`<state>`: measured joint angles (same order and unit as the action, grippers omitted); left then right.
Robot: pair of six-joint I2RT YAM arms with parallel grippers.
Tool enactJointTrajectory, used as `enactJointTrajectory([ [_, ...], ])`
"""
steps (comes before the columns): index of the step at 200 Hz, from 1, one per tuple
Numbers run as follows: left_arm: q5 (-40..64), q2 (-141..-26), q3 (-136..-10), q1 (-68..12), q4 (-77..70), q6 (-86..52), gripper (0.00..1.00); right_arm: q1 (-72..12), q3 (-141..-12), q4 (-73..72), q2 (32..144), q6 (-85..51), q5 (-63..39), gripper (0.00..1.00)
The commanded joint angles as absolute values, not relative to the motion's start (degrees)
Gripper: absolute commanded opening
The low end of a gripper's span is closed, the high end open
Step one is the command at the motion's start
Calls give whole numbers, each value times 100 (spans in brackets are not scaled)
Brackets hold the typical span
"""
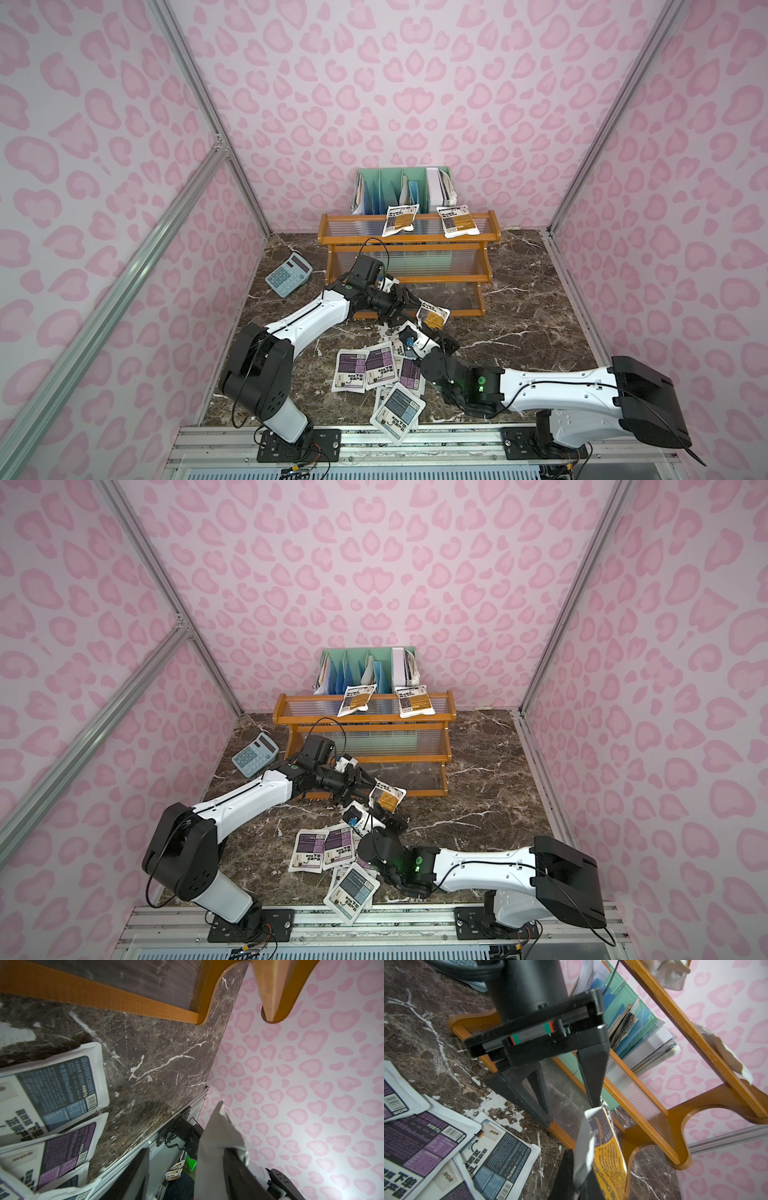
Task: Place the bagged coffee beans on the shelf by color
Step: Pick up the bagged coffee beans at the center of the board.
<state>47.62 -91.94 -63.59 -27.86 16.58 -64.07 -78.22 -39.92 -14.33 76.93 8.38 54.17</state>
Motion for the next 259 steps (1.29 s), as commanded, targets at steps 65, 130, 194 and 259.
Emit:
enactJointTrajectory([
  [65, 4526, -8888, -6229, -2769, 2010, -6309, 61, -7607, -3607, -556, 6658, -457, 5064, 0],
  [130, 4637, -8991, -6055, -2777, 1259, -6826, 62, -7604, -3682, -415, 6565, -403, 4629, 0],
  [194, 4703, -9037, -6160, -2795, 1272, -7013, 62, -7805, -3764, -1546, 7455, 578, 5000, 0],
  [259, 4615, -9078, -6298, -2829, 1704, -6732, 51, -7974, -4236, -2073, 8308, 1318, 4912, 0],
])
